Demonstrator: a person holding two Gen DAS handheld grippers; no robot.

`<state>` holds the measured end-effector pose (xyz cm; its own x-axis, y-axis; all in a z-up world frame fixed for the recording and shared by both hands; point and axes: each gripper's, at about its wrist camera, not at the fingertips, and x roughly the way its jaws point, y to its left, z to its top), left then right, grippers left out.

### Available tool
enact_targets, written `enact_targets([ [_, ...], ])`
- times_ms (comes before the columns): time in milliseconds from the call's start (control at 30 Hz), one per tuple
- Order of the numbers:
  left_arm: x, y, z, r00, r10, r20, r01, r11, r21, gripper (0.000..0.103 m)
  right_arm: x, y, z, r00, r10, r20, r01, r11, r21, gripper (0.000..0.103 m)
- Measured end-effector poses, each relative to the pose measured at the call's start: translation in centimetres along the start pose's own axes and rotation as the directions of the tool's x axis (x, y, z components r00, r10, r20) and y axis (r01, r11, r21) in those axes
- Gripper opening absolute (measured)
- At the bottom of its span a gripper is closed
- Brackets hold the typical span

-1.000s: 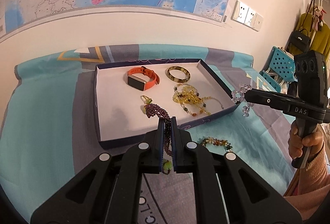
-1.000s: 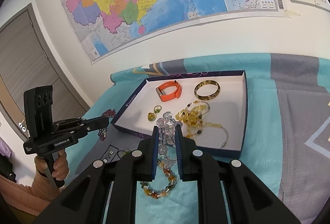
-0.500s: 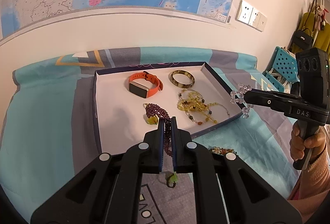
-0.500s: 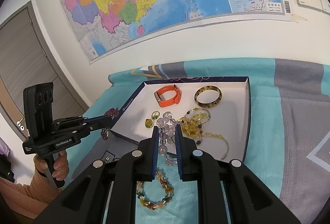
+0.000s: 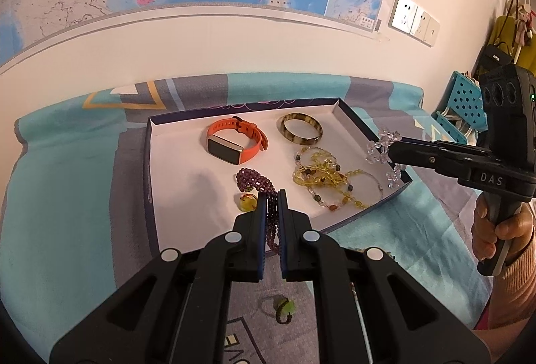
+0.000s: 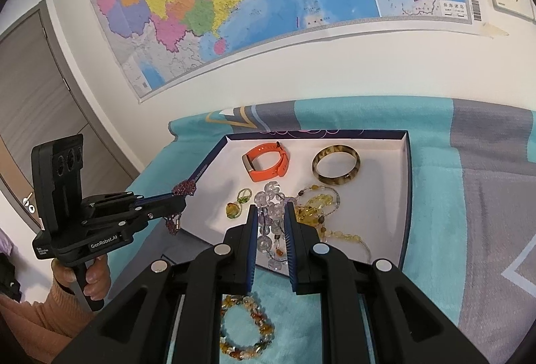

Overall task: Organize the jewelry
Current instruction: 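Lower the crystal bracelet into the tray with the right tool while the left tool lowers the purple strand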

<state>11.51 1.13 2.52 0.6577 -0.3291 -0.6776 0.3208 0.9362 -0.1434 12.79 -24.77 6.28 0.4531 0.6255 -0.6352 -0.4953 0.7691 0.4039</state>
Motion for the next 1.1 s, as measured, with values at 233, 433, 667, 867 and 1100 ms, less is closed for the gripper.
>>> enact_targets([
  [233, 1.0, 0.3, 0.4, 1.0, 0.003, -0.017, -0.003, 1.0, -0.003, 0.007, 1.0, -0.4, 0.3, 1.0, -0.006, -0.014, 0.006, 1.0, 0.009, 0.014],
  [433, 1.8, 0.5, 0.4, 0.999, 0.006, -0.032, -0.007, 1.0, -0.014, 0.007, 1.4, -0.9, 0.4, 1.0, -0.015, -0.02, 0.016, 1.0, 0.022, 0.014],
  [667, 2.4, 0.6, 0.6, 0.999, 0.017, -0.044, -0.018, 1.0, -0.014, 0.007, 1.8, -1.0, 0.4, 1.0, -0.018, -0.022, 0.018, 1.0, 0.024, 0.014],
  [867, 3.0, 0.7, 0.7, 0.998, 0.022, -0.056, -0.023, 1.0, -0.014, 0.007, 2.1, -1.2, 0.6, 0.999, -0.022, -0.025, 0.022, 0.999, 0.025, 0.014],
  [1100, 3.6, 0.7, 0.8, 0.997, 0.024, -0.068, -0.025, 1.0, -0.013, 0.007, 2.6, -1.2, 0.7, 0.999, -0.024, -0.032, 0.025, 0.999, 0.024, 0.014],
])
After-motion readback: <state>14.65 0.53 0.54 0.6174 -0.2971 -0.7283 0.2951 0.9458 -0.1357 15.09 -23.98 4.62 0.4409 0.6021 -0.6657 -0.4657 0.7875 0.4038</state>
